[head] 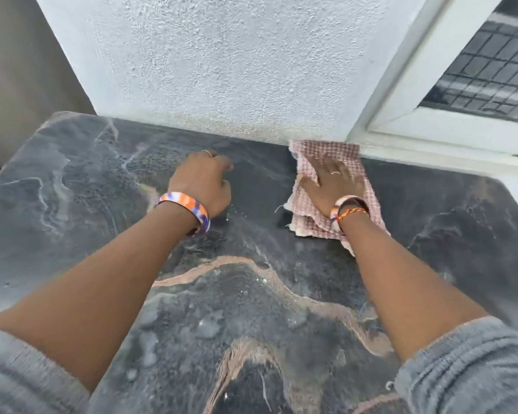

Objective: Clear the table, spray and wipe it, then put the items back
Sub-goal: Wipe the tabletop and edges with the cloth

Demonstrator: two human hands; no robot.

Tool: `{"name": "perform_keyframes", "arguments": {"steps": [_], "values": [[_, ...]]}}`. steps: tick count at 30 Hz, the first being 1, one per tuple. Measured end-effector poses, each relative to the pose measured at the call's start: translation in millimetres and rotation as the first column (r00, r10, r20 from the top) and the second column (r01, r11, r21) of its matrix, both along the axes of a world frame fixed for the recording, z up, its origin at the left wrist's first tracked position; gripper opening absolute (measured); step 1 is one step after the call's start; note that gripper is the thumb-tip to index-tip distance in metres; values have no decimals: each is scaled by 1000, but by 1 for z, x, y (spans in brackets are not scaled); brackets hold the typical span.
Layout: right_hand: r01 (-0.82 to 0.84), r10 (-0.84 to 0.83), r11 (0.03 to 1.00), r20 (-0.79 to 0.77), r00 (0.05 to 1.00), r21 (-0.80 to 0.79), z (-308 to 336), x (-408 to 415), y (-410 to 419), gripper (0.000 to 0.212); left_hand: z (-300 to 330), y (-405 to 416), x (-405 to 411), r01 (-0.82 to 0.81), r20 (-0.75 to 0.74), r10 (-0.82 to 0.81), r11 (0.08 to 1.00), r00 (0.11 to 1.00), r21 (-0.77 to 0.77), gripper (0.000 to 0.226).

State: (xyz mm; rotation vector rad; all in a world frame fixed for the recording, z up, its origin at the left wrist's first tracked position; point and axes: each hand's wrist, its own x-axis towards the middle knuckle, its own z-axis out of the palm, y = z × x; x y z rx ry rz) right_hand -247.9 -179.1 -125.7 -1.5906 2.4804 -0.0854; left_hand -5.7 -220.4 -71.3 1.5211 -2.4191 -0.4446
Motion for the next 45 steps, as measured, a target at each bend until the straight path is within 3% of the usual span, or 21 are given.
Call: {"name": "perform_keyframes", "arguments": {"steps": [3,6,8,11,15,17,19,23,27,31,38,45], "values": [[442,-442,897,26,896,21,1,-69,61,61,-6,11,-7,124,-16,-124,991,992,58,35],[581,-582,813,41,812,46,2,-72,91,60,-9,20,-8,134,-45,-132,990,990,42,29],[468,-470,883,32,882,39,1,-42,88,60,-7,24,-14,118,-75,-116,992,990,31,27],[111,-111,994,-24,994,16,-3,25,88,60,0,31,-38,128,-88,-127,992,988,4,27],[-360,359,932,-21,933,-34,-3,82,123,59,4,43,-89,219,-48,-218,975,975,33,32],[-466,466,884,-8,885,-25,-2,61,145,59,3,52,-114,240,-34,-238,969,971,53,32],[-389,389,921,-5,921,-18,-3,11,161,59,2,67,-140,256,-29,-255,965,967,52,32],[28,-28,1000,-12,1000,12,-1,-114,182,56,-4,103,-188,315,-17,-314,949,949,14,28],[440,-440,897,2,898,41,-1,-211,219,59,-8,142,-237,424,-15,-424,905,906,27,26],[631,-631,775,62,773,25,1,-235,270,57,-3,175,-278,503,-33,-503,864,864,12,27],[670,-669,743,-20,743,-5,1,-190,323,54,4,189,-279,513,-39,-513,858,857,-20,28],[324,-324,946,-27,946,-4,-5,-93,265,54,3,159,-199,317,-65,-317,948,946,-22,29]]}}
